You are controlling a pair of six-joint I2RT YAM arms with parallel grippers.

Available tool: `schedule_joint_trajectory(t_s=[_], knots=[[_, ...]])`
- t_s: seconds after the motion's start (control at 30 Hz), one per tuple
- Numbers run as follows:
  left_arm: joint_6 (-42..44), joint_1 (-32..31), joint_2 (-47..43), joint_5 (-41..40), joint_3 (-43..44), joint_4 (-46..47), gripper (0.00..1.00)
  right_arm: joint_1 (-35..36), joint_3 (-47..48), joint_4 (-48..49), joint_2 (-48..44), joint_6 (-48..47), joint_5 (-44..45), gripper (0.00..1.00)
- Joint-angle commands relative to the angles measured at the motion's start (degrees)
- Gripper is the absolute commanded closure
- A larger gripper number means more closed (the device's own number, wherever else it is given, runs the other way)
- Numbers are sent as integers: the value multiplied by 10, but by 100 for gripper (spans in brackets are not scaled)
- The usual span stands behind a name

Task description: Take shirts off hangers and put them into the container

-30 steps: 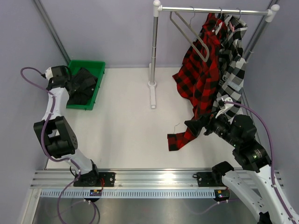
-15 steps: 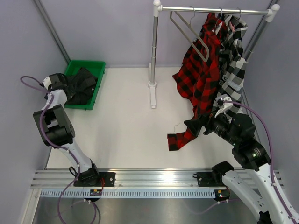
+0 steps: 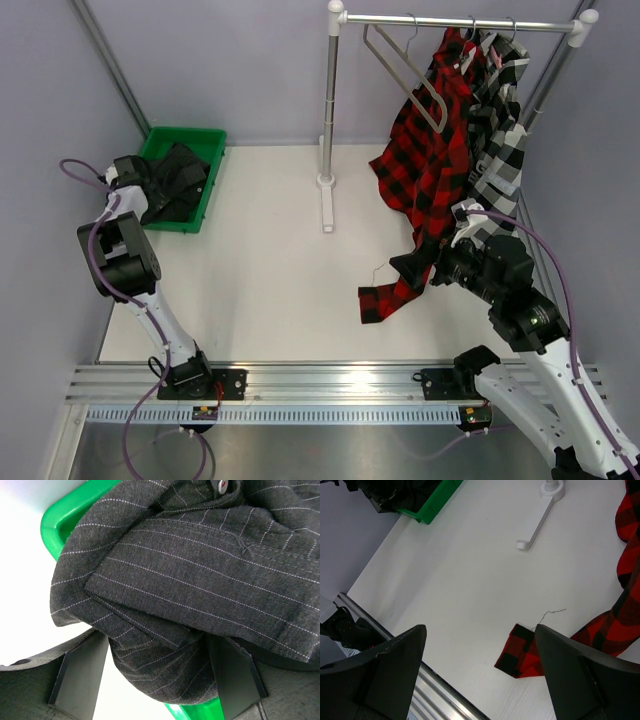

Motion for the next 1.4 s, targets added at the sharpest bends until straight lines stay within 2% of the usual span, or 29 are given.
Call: schedule_joint_trajectory(t_s=[0.0, 0.2, 0.4, 0.53, 0.87, 1.1, 1.37], knots=[[1, -21, 14, 53, 47, 71, 21, -1, -1, 17, 1, 0, 1, 1], [-26, -31, -16, 13, 66, 38, 21, -1, -4, 25, 12, 1, -3, 0], [-34, -43, -30, 14, 95, 24, 21, -1, -4, 28, 17, 3, -7, 1], [-40, -46, -7, 26, 115, 10, 20, -1, -5, 27, 15, 2, -6, 1], [-45, -60, -22, 11, 114, 2, 20, -1, -5, 30, 21, 3, -8, 1], [-43, -59, 58, 68, 148, -27, 20, -1, -5, 28, 22, 2, -8, 1], [-47, -59, 144, 92, 165, -55, 20, -1, -4, 25, 22, 1, -5, 0]])
